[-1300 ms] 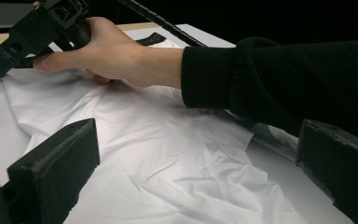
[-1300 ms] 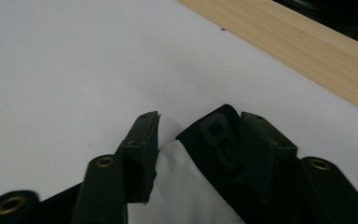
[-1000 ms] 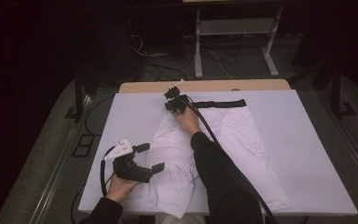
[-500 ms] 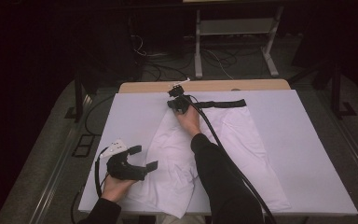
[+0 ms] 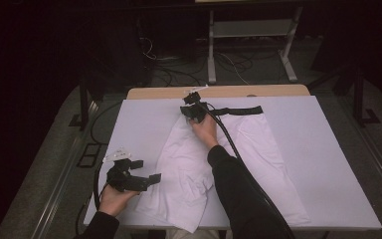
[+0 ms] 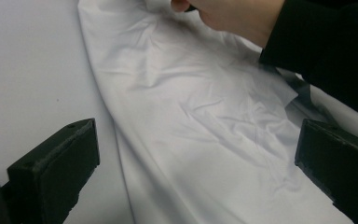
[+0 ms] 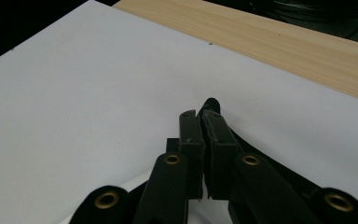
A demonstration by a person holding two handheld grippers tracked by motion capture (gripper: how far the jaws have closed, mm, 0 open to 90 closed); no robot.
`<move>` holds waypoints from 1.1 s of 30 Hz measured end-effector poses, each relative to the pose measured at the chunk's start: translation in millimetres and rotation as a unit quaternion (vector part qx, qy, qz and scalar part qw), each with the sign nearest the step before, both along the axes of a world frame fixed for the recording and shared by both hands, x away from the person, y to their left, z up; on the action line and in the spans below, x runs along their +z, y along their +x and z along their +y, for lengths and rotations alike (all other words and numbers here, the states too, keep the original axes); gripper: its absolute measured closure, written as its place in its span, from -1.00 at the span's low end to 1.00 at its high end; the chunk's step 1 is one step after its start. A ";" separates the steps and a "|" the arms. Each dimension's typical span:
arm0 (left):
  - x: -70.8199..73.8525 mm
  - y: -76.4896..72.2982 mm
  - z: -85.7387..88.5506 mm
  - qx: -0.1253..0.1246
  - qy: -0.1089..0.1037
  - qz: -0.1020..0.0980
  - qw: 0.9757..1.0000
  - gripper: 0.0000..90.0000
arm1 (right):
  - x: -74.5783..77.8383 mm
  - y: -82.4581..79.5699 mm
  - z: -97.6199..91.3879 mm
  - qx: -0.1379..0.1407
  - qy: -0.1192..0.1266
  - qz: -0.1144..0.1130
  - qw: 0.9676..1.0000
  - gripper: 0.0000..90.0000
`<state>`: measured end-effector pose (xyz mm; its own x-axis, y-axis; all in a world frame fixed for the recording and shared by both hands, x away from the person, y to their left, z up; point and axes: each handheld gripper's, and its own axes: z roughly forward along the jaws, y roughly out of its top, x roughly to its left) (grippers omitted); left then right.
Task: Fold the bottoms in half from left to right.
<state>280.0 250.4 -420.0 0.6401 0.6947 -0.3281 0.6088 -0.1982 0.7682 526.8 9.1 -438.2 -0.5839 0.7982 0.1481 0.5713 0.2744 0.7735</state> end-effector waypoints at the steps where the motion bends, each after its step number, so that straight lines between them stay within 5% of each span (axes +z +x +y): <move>1: -0.4 -0.1 0.6 -0.003 0.004 0.003 1.000 -1.00 | 0.0 -0.5 -0.5 0.002 -0.001 -0.003 1.000 0.91; 13: 6.9 -6.6 5.1 -0.028 0.034 0.025 0.999 -1.00 | 3.0 -7.4 -10.0 -0.002 0.018 -0.027 0.999 0.91; 33: -2.7 -21.8 22.2 -0.028 0.038 0.069 0.997 -1.00 | 4.5 -10.7 -15.3 -0.008 0.021 -0.042 0.999 0.91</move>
<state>258.2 272.6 -422.7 0.6315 0.6850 -0.3631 0.6935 -0.2896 0.6597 516.1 -6.2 -433.7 -0.5827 0.8017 0.1332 0.5082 0.2316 0.8295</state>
